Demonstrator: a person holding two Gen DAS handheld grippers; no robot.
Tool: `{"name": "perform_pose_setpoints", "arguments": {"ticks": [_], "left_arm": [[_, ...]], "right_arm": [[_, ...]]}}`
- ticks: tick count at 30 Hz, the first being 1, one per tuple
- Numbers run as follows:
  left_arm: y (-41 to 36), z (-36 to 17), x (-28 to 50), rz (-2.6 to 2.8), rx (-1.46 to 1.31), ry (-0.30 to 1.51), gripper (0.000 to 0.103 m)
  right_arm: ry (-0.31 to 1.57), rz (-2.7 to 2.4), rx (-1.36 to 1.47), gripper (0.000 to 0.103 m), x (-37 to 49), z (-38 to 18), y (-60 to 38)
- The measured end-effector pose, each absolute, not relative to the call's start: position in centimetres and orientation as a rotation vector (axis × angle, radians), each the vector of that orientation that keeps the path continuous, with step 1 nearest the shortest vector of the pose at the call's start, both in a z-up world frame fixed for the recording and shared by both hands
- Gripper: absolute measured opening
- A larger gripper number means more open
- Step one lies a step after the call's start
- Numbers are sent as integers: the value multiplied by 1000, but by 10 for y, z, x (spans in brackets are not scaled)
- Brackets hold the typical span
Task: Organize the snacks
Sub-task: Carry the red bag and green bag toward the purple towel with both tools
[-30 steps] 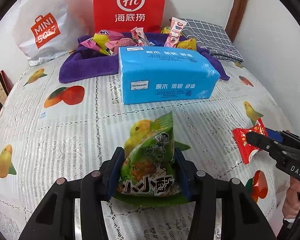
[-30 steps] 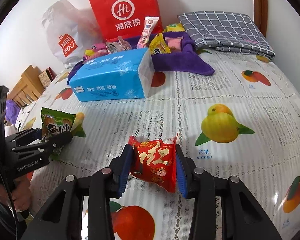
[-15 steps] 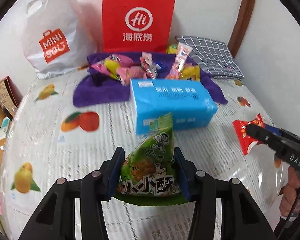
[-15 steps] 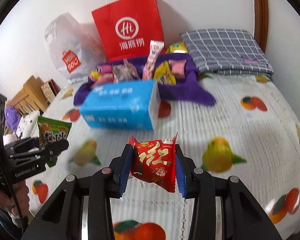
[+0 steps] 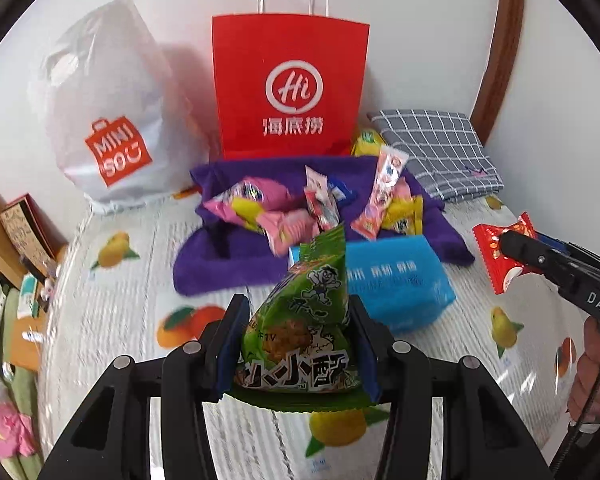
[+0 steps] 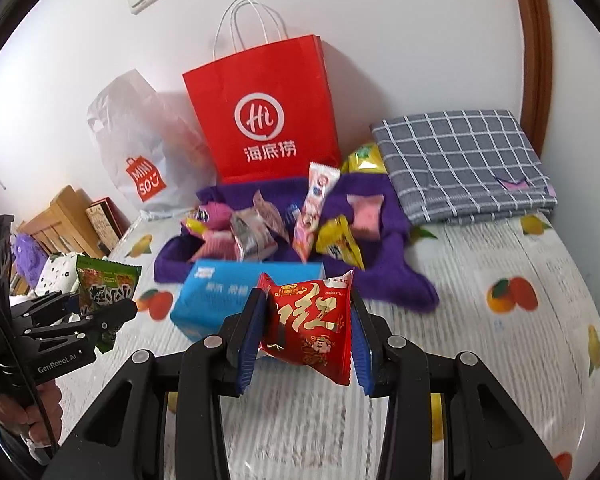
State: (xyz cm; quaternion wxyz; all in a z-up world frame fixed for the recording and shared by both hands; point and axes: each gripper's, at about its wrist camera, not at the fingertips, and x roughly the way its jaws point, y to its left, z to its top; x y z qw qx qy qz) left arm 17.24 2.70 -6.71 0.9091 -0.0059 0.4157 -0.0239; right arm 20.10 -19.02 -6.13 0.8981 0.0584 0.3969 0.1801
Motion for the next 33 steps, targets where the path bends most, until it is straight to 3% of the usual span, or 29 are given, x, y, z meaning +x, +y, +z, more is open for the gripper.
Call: {"name": "perform_pose_setpoints", "arguments": {"ticks": [33], "left_arm": [[37, -51, 274, -78, -49, 859, 47]], "right_arm": [[770, 355, 74, 40, 300, -37, -160]]}}
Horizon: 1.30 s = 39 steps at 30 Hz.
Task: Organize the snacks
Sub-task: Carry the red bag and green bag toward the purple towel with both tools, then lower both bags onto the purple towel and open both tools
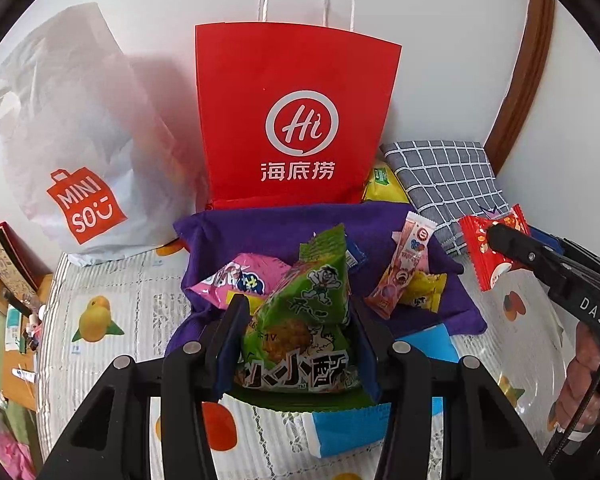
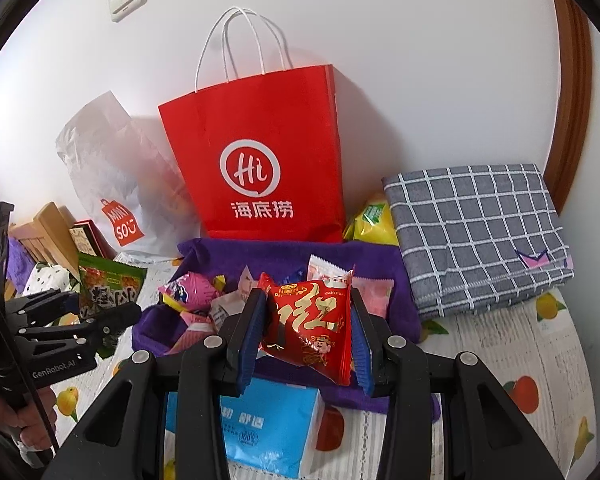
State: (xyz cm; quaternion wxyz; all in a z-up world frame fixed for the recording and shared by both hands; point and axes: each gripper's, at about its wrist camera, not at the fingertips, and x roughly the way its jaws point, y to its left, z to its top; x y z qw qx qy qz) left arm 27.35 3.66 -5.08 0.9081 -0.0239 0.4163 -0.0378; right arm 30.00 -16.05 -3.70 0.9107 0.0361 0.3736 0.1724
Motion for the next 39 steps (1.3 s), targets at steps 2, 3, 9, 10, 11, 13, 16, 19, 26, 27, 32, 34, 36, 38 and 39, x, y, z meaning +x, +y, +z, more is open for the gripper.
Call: {"name": "perform_pose_setpoints", "arguments": {"ticks": [2, 3, 9, 10, 11, 13, 16, 19, 26, 27, 32, 34, 36, 38, 39], "left_arm": [[37, -51, 277, -75, -55, 857, 47], [38, -51, 278, -74, -60, 859, 47], [43, -51, 287, -67, -75, 864, 47], [44, -51, 288, -64, -73, 864, 47], [45, -51, 290, -60, -69, 863, 47], [46, -50, 292, -55, -62, 862, 47], [47, -50, 297, -53, -49, 863, 47], [47, -52, 303, -53, -46, 864, 47], [44, -60, 317, -69, -53, 878, 47], [43, -62, 320, -73, -54, 882, 47], [36, -71, 331, -93, -55, 897, 47], [34, -73, 335, -98, -55, 903, 47], [34, -77, 340, -102, -55, 908, 47], [35, -81, 343, -99, -59, 917, 47], [36, -83, 345, -101, -64, 923, 47]], "right_arm": [[772, 359, 77, 40, 305, -35, -159], [774, 360, 76, 40, 308, -35, -158], [804, 397, 107, 40, 327, -32, -154], [801, 395, 105, 40, 330, -32, -153], [799, 393, 105, 40, 332, -32, -152], [802, 394, 109, 40, 336, -33, -152], [803, 395, 100, 40, 341, -34, -150], [804, 393, 91, 40, 345, -38, -151], [867, 380, 72, 40, 362, -61, -155], [875, 377, 69, 40, 364, -65, -155], [902, 368, 52, 40, 374, -82, -156], [916, 369, 45, 40, 378, -89, -156], [927, 359, 28, 40, 383, -97, -155], [943, 338, 3, 40, 388, -107, -155], [951, 334, 3, 40, 390, -110, -156]]}}
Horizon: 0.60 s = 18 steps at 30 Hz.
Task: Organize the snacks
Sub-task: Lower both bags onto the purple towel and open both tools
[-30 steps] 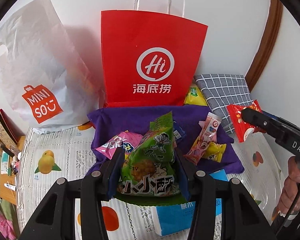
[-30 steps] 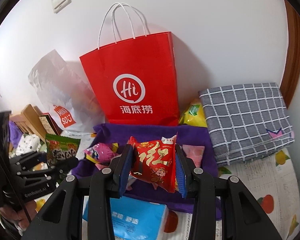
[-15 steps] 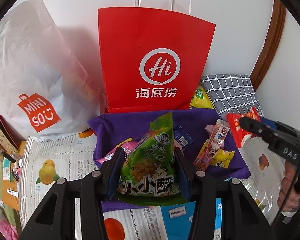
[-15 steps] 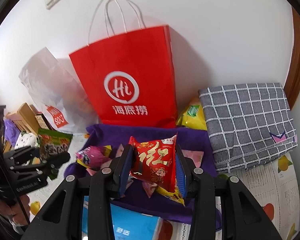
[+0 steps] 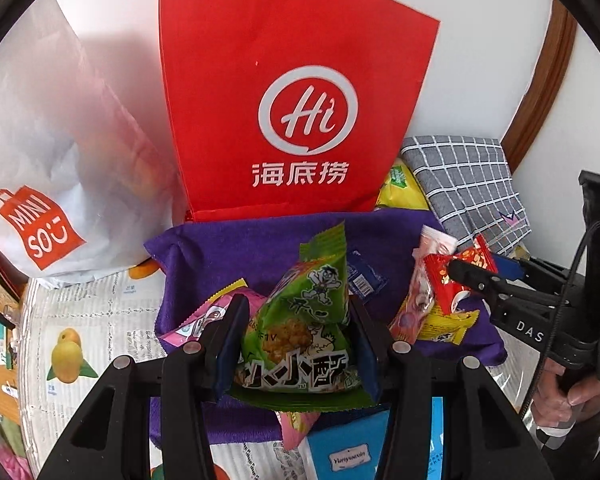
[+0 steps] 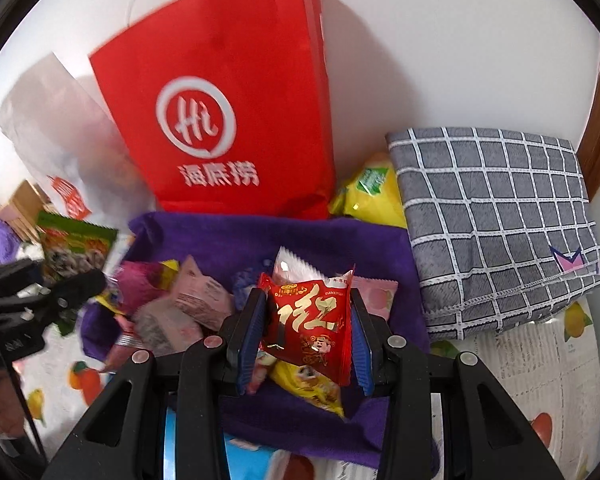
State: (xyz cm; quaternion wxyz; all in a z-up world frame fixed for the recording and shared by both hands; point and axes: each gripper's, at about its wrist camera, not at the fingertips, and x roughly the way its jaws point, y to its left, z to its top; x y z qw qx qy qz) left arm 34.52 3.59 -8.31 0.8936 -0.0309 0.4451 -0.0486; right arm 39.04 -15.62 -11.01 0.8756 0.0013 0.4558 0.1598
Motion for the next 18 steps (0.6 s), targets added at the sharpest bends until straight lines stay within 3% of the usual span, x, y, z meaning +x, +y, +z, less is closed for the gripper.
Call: {"name": "perform_pose_setpoints", "arguments": {"ticks": [18], "left_arm": [[24, -102, 370, -130, -62, 964, 47]], "right_arm": [[992, 328, 34, 40, 401, -126, -166]]}}
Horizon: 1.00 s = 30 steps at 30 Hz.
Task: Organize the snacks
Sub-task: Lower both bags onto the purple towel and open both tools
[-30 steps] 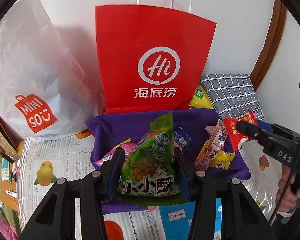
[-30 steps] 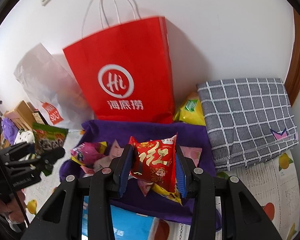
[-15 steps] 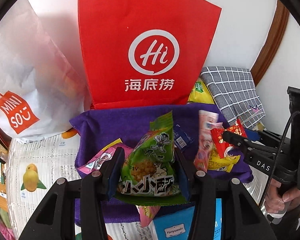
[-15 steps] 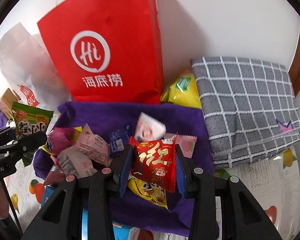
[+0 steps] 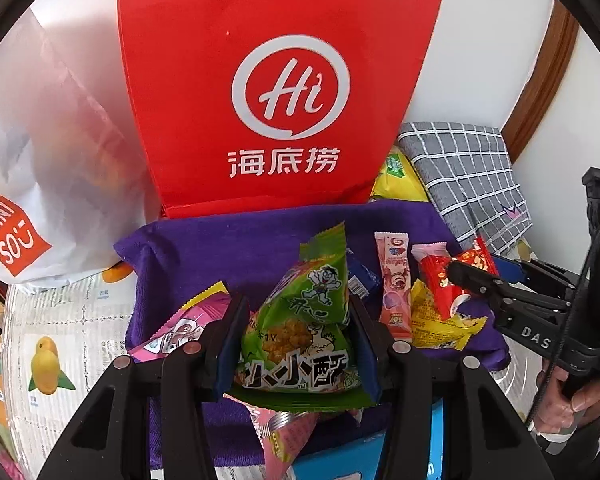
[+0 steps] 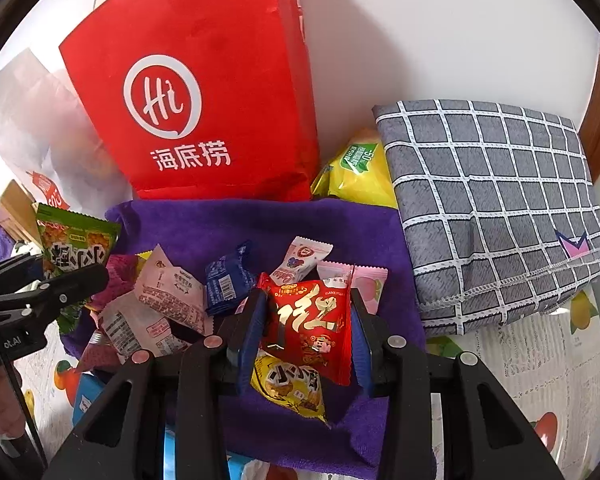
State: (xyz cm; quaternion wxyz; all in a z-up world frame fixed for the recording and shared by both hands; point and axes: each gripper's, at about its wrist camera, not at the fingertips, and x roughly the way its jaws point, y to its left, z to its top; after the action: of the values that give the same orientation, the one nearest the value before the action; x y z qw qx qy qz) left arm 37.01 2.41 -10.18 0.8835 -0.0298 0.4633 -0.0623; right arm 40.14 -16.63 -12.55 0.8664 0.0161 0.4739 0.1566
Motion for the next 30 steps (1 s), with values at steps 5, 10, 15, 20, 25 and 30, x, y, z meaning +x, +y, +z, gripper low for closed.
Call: {"name": "perform_pose_setpoints", "arguments": {"ticks": [5, 10, 15, 20, 25, 30], "left_arm": [[29, -112, 377, -124, -87, 992, 47], [28, -118, 382, -123, -87, 1000, 47], [25, -121, 386, -122, -82, 1000, 47], [19, -123, 389, -146, -79, 998, 47], [15, -126, 389, -163, -84, 995, 47], [16, -128, 390, -190, -113, 995, 47]], "right_arm": [[1001, 345, 62, 40, 402, -128, -167], [994, 353, 60, 40, 402, -131, -163], [1003, 362, 60, 40, 401, -138, -158], [1011, 397, 75, 40, 401, -144, -152], [1018, 396, 61, 40, 400, -148, -148], [1025, 397, 47, 41, 401, -148, -149]]}}
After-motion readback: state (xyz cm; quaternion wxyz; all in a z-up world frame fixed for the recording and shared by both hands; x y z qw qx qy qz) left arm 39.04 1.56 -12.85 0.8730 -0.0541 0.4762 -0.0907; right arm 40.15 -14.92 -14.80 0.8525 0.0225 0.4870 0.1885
